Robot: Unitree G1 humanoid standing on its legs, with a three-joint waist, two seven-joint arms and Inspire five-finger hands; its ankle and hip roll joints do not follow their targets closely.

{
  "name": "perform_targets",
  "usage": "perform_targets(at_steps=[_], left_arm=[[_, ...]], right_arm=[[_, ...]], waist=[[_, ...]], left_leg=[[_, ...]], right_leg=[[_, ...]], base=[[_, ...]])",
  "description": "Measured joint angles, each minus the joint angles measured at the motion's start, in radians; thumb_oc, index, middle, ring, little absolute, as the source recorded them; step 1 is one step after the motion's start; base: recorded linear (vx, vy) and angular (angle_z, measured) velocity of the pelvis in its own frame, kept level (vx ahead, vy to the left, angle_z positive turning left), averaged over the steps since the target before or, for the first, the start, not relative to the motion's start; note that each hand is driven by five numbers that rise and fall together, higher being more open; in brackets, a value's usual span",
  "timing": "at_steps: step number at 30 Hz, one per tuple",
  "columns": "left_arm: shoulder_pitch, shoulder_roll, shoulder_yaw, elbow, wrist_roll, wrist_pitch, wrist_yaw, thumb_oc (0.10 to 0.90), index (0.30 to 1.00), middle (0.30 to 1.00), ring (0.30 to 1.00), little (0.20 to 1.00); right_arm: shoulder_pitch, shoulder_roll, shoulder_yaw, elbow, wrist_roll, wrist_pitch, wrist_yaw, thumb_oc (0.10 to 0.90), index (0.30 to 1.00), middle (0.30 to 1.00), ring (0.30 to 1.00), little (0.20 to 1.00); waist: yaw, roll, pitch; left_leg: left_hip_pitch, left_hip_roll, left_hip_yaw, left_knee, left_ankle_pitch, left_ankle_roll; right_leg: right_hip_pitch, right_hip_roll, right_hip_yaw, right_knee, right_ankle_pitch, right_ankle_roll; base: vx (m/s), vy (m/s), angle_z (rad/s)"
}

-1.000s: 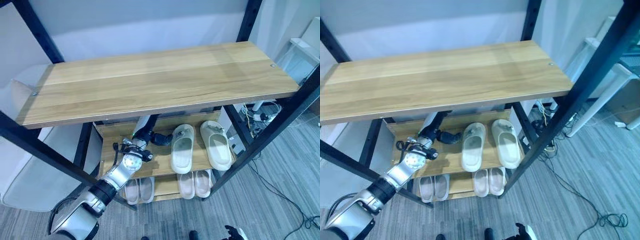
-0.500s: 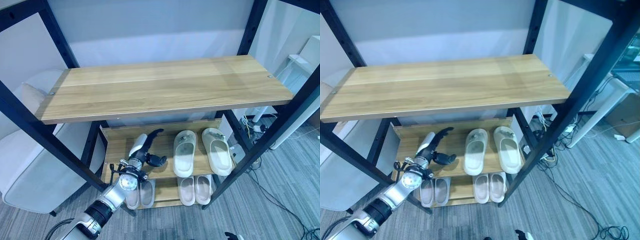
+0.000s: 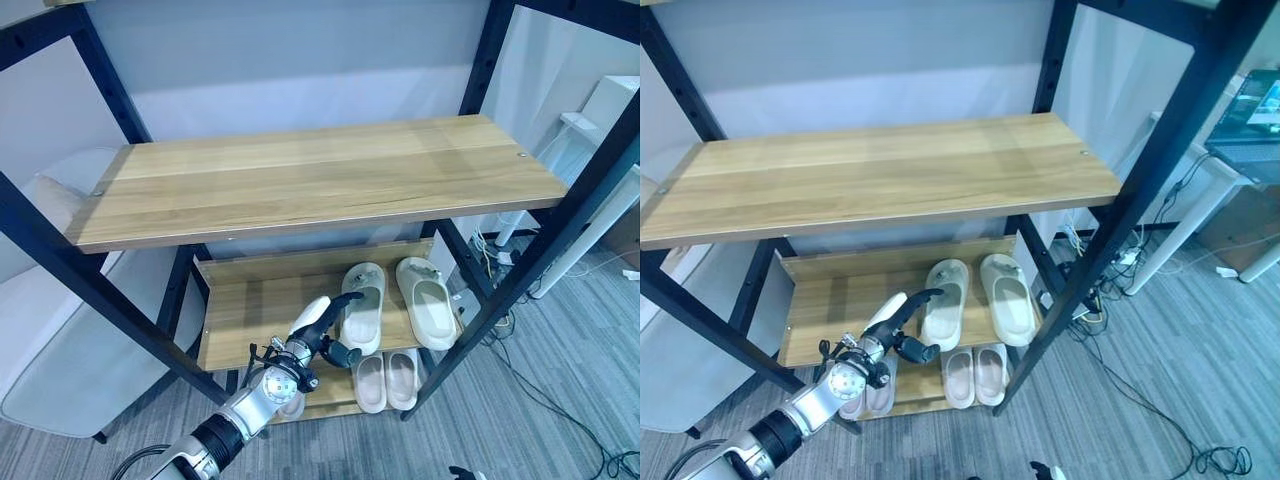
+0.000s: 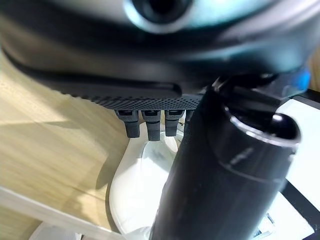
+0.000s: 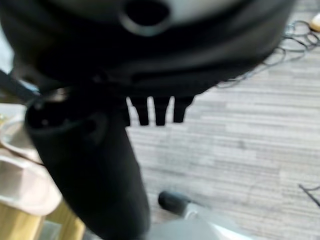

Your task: Arrange the slippers neatly on the shoe rack.

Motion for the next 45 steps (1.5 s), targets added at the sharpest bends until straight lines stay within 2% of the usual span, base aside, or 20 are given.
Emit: perform_targets(at_steps=[11, 39, 45], left_arm=[[0.000, -0.041, -0.005, 0.037, 0.028, -0.015, 0.020, 0.800, 0.900, 0.900, 0.900, 0.900], [-0.011, -0.066, -0.021, 0.035, -0.148, -0.012, 0.045, 0.800, 0.900, 0.900, 0.900, 0.900], [-0.012, -0.015, 0.012, -0.102, -0.163, -0.011, 0.068, 0.800, 0.900, 0.900, 0.900, 0.900]], right_arm=[[0.001, -0.001, 0.002, 0.000, 0.007, 0.000, -0.017, 0.800, 0.900, 0.900, 0.900, 0.900], [-0.007, 0.005, 0.002, -0.001, 0.013, 0.000, -0.020, 0.800, 0.900, 0.900, 0.900, 0.900], [-0.019, 0.016, 0.002, -0.001, 0.021, 0.000, -0.020, 0.800, 0.900, 0.900, 0.900, 0.900]], waist=[[0.002, 0.008, -0.005], [-0.002, -0.002, 0.026], [-0.003, -0.016, 0.039]], left_leg=[[0.000, 0.000, 0.000, 0.000, 0.000, 0.000], [0.007, -0.001, 0.011, 0.000, -0.002, 0.001], [0.010, -0.001, 0.012, 0.000, -0.002, 0.001]], right_leg=[[0.000, 0.000, 0.000, 0.000, -0.001, 0.001], [0.000, -0.001, 0.011, 0.000, -0.003, 0.005], [0.003, -0.001, 0.012, -0.001, -0.001, 0.002]], base=[[0.00, 0.000, 0.00], [0.00, -0.002, 0.00], [0.00, 0.000, 0.00]])
